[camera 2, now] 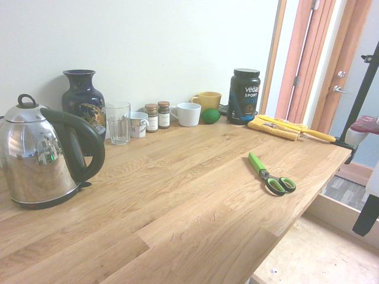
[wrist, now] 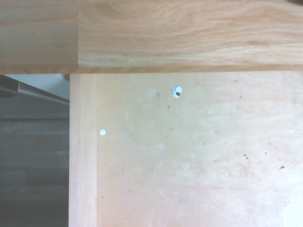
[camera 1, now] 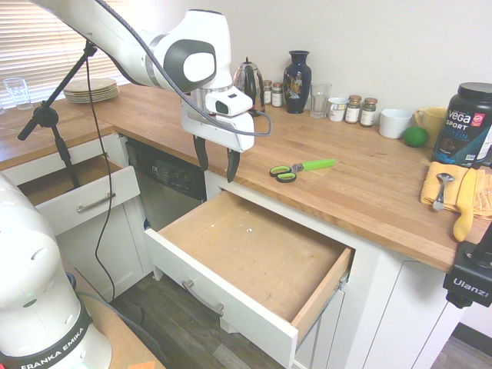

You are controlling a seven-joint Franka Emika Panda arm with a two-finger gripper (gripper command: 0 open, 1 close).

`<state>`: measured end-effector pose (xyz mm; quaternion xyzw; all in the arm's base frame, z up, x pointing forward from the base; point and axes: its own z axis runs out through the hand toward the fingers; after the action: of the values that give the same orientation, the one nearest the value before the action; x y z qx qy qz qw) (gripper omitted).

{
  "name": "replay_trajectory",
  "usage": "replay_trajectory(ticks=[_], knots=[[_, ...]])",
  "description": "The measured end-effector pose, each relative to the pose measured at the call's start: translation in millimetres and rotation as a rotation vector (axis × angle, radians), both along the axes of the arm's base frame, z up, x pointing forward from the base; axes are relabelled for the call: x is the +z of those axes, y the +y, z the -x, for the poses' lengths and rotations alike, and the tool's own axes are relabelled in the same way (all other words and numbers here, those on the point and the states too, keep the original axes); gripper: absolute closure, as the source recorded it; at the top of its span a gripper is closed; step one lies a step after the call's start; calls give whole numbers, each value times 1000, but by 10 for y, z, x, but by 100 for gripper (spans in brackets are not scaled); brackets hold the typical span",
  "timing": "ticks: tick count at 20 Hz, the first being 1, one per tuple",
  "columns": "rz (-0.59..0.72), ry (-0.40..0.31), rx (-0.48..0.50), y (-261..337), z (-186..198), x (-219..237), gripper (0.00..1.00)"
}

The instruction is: Put scissor in the drawer

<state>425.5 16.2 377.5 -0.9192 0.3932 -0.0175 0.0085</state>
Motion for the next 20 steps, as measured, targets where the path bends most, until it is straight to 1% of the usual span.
replay_trajectory(ticks=[5, 10, 13, 16, 20], knots=[[-1, -1, -8, -38, -52, 4, 0], [9, -14, -25, -87, -379, 29, 0], [25, -28, -74, -124, -653, -1, 0], [32, -50, -152, -230, -921, -32, 0], [40, -77, -234, -260, -1179, -132, 0]])
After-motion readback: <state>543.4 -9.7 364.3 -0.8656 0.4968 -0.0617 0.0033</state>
